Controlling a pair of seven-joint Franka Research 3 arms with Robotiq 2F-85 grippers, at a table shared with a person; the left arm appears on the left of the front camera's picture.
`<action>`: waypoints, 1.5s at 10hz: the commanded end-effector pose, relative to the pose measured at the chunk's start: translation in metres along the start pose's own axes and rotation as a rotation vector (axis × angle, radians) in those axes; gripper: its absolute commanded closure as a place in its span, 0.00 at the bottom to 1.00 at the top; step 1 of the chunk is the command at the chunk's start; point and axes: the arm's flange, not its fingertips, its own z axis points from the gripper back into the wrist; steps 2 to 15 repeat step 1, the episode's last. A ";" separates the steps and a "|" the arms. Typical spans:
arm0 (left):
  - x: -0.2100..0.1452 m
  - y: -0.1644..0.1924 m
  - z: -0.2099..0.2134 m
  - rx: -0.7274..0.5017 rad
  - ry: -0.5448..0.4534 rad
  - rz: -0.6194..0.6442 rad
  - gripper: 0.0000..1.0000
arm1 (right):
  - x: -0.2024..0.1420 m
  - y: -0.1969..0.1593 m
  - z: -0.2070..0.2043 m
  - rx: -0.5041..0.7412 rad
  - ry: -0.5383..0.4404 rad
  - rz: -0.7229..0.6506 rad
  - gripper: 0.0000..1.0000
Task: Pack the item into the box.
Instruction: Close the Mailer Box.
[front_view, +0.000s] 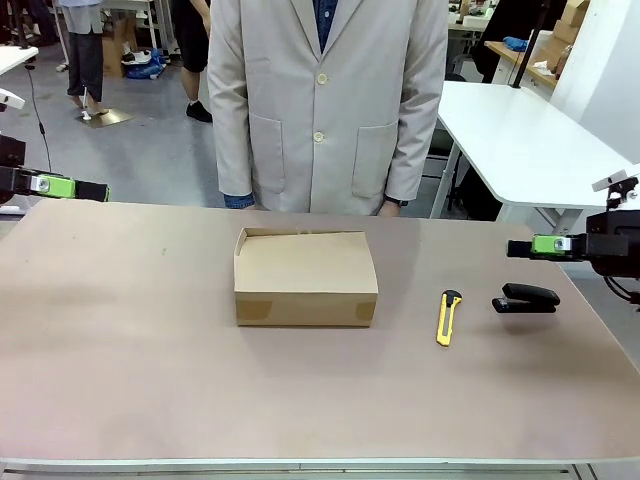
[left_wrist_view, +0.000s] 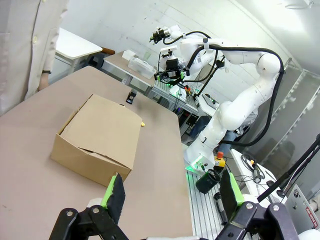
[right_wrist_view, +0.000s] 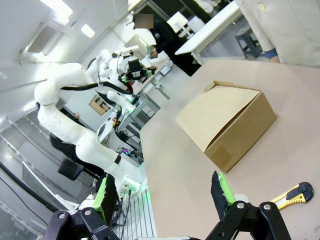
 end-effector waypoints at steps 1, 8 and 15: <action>-0.002 -0.004 -0.001 0.004 0.011 -0.019 0.00 | 0.001 0.001 -0.001 0.003 -0.005 0.006 0.00; -0.002 -0.004 -0.001 0.004 0.011 -0.019 0.00 | 0.001 0.001 -0.001 0.003 -0.005 0.006 0.00; -0.002 -0.004 -0.001 0.004 0.011 -0.019 0.00 | 0.001 0.001 -0.001 0.003 -0.005 0.006 0.00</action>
